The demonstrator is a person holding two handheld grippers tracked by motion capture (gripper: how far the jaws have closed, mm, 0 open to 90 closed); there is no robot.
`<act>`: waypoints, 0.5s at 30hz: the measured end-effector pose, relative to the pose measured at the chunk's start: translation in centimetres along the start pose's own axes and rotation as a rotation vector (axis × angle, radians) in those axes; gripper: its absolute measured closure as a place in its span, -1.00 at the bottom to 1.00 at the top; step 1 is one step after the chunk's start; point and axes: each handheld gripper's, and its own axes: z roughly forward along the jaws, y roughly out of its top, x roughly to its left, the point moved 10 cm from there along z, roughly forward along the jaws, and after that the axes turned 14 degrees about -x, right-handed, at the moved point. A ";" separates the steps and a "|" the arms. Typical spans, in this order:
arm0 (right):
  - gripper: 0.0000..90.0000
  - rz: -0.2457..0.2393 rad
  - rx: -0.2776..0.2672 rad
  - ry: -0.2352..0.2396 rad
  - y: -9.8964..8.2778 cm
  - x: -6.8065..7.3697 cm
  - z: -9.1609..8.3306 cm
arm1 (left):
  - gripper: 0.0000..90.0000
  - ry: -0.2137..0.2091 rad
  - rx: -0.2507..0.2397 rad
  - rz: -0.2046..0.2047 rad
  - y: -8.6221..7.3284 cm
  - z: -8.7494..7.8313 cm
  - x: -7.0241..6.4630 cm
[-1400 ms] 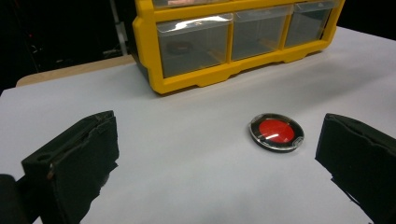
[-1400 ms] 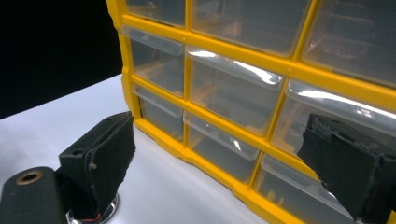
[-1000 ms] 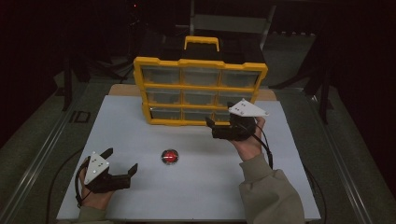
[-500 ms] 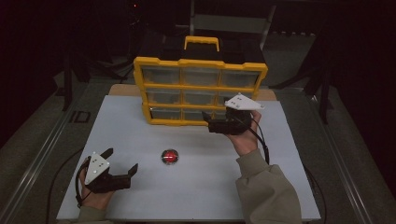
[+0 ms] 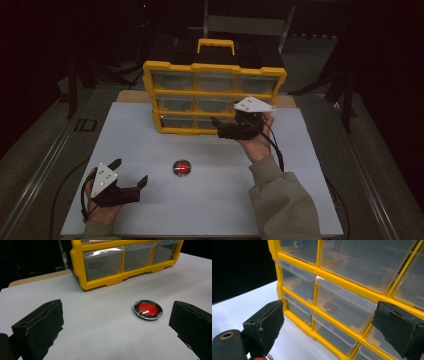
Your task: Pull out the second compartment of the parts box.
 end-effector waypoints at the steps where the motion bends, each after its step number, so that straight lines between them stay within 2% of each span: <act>1: -0.81 -0.002 0.001 0.000 0.1 0.0 0.1 | -1.00 0.001 -0.001 0.000 0.0 0.0 0.0; 7: -0.81 -0.019 0.008 -0.002 0.4 0.1 0.6 | -1.00 0.001 0.000 -0.001 0.0 0.0 0.0; 15: -0.81 -0.063 0.029 -0.011 0.2 0.1 1.2 | -1.00 0.003 0.000 0.000 0.0 0.0 0.0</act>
